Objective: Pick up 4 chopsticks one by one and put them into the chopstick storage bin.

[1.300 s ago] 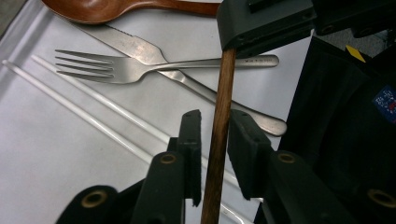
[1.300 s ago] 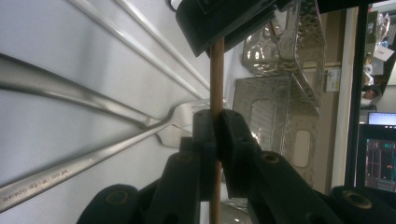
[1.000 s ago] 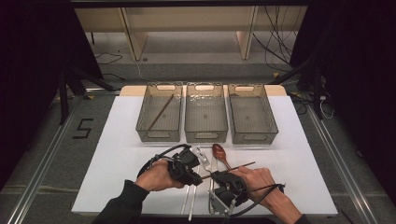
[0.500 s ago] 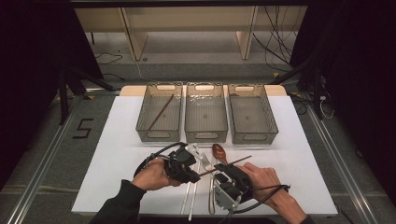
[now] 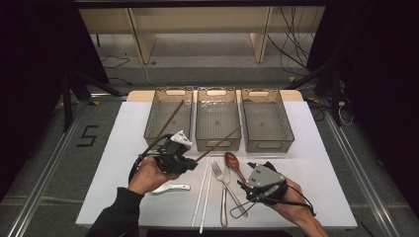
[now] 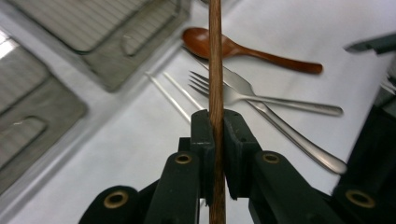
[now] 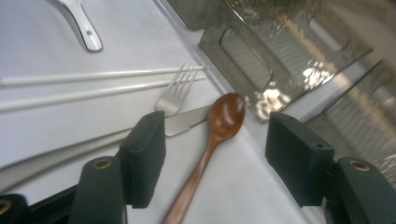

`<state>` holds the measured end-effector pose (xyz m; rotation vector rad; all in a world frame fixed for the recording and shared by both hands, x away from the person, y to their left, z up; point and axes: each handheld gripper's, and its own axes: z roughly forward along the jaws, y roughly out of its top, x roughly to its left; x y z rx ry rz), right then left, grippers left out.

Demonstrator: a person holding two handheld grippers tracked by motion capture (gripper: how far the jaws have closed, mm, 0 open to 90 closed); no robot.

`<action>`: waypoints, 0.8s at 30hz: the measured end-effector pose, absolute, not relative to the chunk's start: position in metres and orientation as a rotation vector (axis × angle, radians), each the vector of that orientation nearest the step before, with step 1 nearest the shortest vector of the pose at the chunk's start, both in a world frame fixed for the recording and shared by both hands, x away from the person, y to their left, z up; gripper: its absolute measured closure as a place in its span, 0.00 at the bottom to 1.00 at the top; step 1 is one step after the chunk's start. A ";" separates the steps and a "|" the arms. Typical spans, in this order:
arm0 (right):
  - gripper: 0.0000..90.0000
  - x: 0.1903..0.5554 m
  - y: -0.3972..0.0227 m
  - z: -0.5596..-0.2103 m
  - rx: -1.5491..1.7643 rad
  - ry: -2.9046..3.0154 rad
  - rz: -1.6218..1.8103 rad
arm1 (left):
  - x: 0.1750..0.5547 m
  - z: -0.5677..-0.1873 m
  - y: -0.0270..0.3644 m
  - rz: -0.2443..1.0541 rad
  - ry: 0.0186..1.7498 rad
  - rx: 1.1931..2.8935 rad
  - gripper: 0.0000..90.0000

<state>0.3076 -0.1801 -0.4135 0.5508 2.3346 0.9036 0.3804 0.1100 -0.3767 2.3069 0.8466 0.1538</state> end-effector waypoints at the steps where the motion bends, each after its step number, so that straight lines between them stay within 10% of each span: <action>1: 0.42 0.308 -0.182 -0.415 0.590 2.336 0.927 | 0.382 -0.376 0.113 0.156 0.872 2.284 0.93; 24: 0.35 0.303 -0.207 -0.437 0.899 2.339 1.077 | 0.438 -0.365 0.170 0.292 1.154 2.055 0.93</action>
